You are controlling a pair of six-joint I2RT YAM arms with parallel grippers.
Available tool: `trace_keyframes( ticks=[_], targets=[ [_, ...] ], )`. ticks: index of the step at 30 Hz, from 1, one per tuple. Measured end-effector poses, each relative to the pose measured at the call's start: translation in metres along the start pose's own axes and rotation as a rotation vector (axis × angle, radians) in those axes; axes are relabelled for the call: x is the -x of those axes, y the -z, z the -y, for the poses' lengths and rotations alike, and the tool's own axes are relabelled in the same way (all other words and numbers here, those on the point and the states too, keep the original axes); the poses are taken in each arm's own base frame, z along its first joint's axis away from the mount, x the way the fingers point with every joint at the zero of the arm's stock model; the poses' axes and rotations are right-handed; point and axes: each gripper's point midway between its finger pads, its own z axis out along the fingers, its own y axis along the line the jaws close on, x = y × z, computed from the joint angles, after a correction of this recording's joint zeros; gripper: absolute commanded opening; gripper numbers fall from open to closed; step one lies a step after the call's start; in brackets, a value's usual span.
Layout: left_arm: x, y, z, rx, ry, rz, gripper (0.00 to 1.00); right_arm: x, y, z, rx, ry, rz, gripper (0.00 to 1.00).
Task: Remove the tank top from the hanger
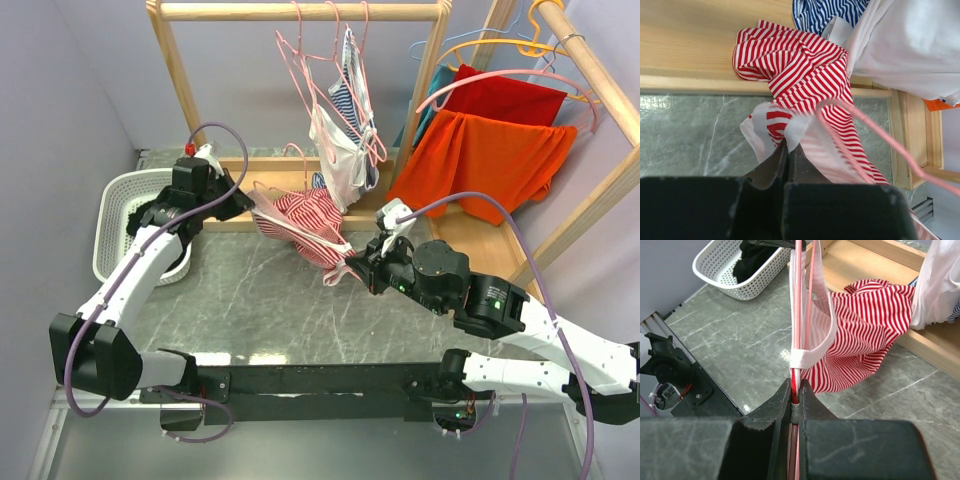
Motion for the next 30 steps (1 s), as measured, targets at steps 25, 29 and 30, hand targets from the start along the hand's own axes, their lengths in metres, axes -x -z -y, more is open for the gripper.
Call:
trace_keyframes(
  ticks=[25, 29, 30],
  targets=[
    [0.006, 0.045, 0.0, -0.046, -0.109, 0.117, 0.99, 0.004, -0.012, 0.0, -0.021, 0.016, 0.012, 0.0],
    [0.023, 0.065, 0.011, -0.068, -0.156, 0.201, 1.0, -0.001, -0.017, -0.005, -0.005, 0.022, -0.012, 0.0],
    [0.027, 0.067, 0.015, -0.08, -0.166, 0.213, 1.0, -0.001, -0.018, -0.006, -0.001, 0.022, -0.013, 0.0]
  ],
)
